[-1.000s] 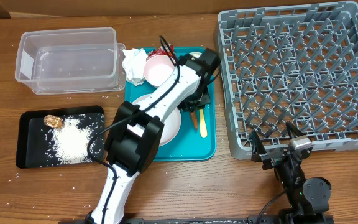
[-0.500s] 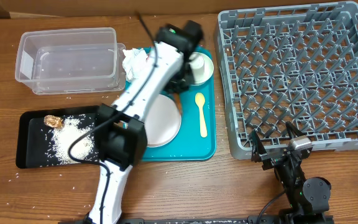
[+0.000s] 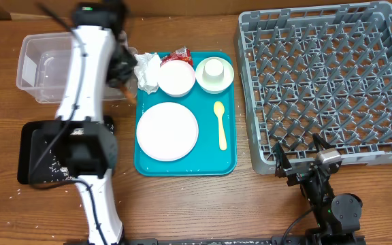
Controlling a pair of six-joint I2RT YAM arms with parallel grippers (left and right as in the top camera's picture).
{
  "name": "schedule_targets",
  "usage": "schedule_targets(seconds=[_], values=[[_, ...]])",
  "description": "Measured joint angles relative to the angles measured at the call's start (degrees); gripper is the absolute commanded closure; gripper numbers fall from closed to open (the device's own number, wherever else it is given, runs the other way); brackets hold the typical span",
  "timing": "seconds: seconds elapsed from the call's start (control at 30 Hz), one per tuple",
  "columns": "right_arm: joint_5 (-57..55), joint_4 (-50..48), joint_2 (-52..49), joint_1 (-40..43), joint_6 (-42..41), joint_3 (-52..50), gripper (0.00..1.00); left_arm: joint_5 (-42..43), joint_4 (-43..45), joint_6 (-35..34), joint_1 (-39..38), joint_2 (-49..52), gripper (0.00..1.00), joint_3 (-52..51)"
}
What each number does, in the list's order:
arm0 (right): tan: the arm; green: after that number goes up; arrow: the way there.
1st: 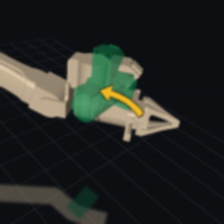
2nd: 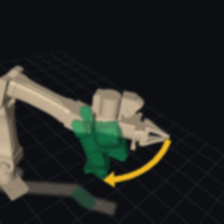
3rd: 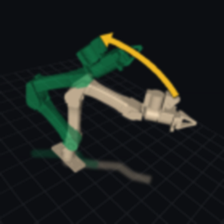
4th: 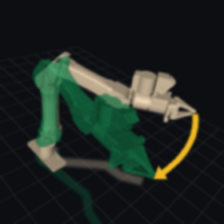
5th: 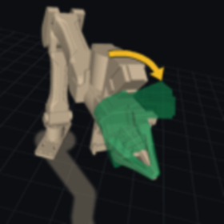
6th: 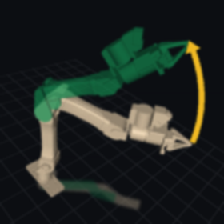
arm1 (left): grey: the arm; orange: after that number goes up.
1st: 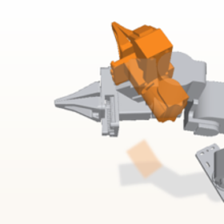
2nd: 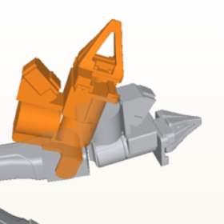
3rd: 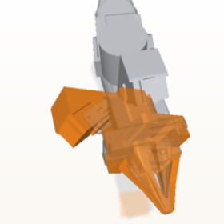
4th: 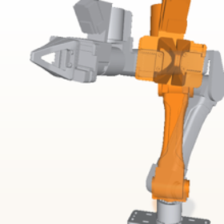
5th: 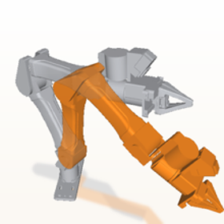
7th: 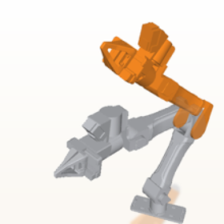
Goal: Sort waste into correct bins and load items into the dishwasher
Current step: 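Lift the carrot and carry it left toward the black tray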
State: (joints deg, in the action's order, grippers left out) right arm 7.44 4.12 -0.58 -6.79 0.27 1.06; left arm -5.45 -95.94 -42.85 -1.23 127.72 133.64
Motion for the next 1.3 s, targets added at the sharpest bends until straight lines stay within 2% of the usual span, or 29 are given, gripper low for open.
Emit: schedule_targets(seconds=[0.2, 0.53, 0.87, 1.3], values=[[0.0, 0.0, 0.0, 0.0, 0.0, 0.0, 0.0, 0.04, -0.68, 0.02, 7.96, -2.49, 0.81, -0.04], [-0.02, 0.0, 0.0, 0.0, 0.02, 0.0, 0.0, 0.24, -0.7, 1.27, 13.0, -2.54, 0.79, -5.35], [0.0, 0.0, 0.0, 0.0, 0.0, 0.0, 0.0, -0.24, 0.13, -0.26, 21.24, -2.54, 0.78, -13.66], [0.0, 0.02, 0.0, 0.0, 0.0, 0.0, 0.0, -0.42, 9.33, -2.21, 22.34, -2.54, 0.76, -26.36]])
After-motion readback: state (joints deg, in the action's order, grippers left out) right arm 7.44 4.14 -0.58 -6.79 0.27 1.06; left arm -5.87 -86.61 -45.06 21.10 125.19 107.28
